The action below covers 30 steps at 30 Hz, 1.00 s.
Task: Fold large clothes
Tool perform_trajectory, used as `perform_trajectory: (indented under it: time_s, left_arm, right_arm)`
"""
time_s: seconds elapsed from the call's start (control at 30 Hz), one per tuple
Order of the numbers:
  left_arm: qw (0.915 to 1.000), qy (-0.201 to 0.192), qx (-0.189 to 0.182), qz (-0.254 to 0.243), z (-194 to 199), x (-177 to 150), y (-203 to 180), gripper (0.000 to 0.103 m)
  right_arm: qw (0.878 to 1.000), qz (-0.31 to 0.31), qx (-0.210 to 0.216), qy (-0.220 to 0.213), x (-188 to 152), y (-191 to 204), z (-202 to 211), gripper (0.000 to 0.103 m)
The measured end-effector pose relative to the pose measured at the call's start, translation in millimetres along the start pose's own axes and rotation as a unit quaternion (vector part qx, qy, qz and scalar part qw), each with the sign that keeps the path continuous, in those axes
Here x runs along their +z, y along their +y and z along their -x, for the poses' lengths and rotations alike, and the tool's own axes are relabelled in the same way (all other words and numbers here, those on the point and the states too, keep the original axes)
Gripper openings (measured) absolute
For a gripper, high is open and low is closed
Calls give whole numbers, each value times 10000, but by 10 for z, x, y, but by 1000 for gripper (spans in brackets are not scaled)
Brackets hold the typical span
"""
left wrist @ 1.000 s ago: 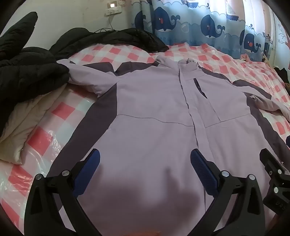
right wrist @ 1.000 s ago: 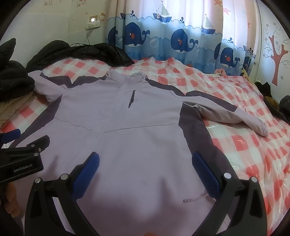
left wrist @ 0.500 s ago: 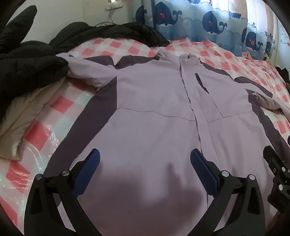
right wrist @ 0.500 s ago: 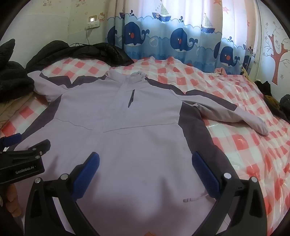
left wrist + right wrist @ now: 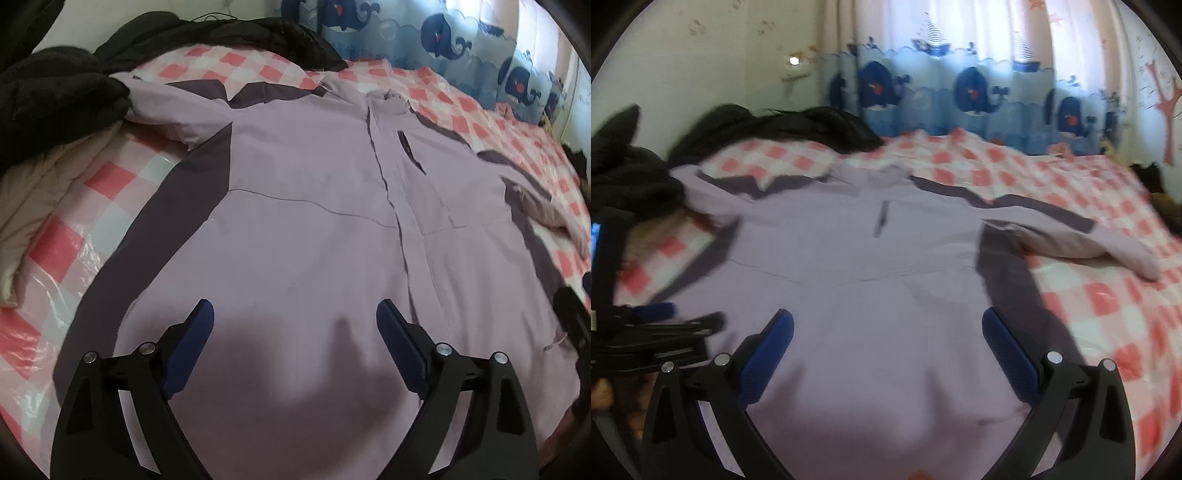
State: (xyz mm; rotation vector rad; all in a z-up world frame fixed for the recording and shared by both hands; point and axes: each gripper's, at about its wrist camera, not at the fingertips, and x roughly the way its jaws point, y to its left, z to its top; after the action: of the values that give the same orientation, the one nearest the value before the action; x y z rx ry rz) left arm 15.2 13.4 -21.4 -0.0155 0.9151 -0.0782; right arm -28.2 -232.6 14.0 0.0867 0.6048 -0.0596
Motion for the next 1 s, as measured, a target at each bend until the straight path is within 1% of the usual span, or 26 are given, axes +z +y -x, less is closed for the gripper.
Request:
perform_trajectory:
  time_s: [0.07, 0.17, 0.3, 0.37, 0.43, 0.53, 0.6, 0.67, 0.7, 0.73, 0.8, 0.83, 0.93, 1.0]
  left_arm:
    - [9998, 37, -33, 196, -7, 10, 34, 91]
    - [9999, -33, 48, 109, -7, 16, 17, 93]
    - [9998, -72, 65, 184, 8, 25, 42, 93]
    - [9998, -112, 137, 104, 16, 35, 21, 95]
    - [9997, -140, 99, 166, 33, 41, 32, 95]
    - [9996, -234, 173, -52, 68, 46, -21, 95]
    - [9993, -350, 85, -107, 100, 57, -37, 95]
    - [9985, -505, -187, 16, 148, 77, -9, 95]
    - [9980, -561, -299, 67, 173, 85, 0, 95]
    - [9979, -586, -263, 14, 187, 95, -16, 95]
    - [9971, -741, -134, -56, 220, 94, -41, 95]
    - [9970, -772, -58, -97, 229, 95, -52, 95]
    - [9968, -689, -69, -406, 217, 123, -112, 95]
    - [9966, -729, -44, -386, 234, 124, -110, 95]
  right_arm:
    - [10000, 31, -22, -57, 8, 9, 29, 98]
    - [9999, 70, -12, -156, 19, 26, 78, 98]
    - [9998, 44, -13, -175, 32, -3, 79, 98]
    - [9998, -3, 25, -184, 31, -17, 82, 98]
    - [9998, 4, 28, -214, 33, -17, 82, 98]
    - [9998, 16, 30, -211, 35, -14, 84, 98]
    - [9997, 9, 70, -224, 34, -9, 87, 98]
    - [9996, 9, 111, -276, 38, -1, 112, 98]
    - [9994, -8, 146, -310, 43, -2, 127, 98]
    - [9991, -39, 230, -355, 50, -7, 143, 98]
    - [9975, -95, 612, -342, 67, -24, 142, 98]
    - [9969, -146, 711, -318, 72, -34, 136, 98]
    - [9973, -125, 638, -356, 76, -22, 143, 98]
    - [9972, -153, 644, -357, 78, -28, 142, 98]
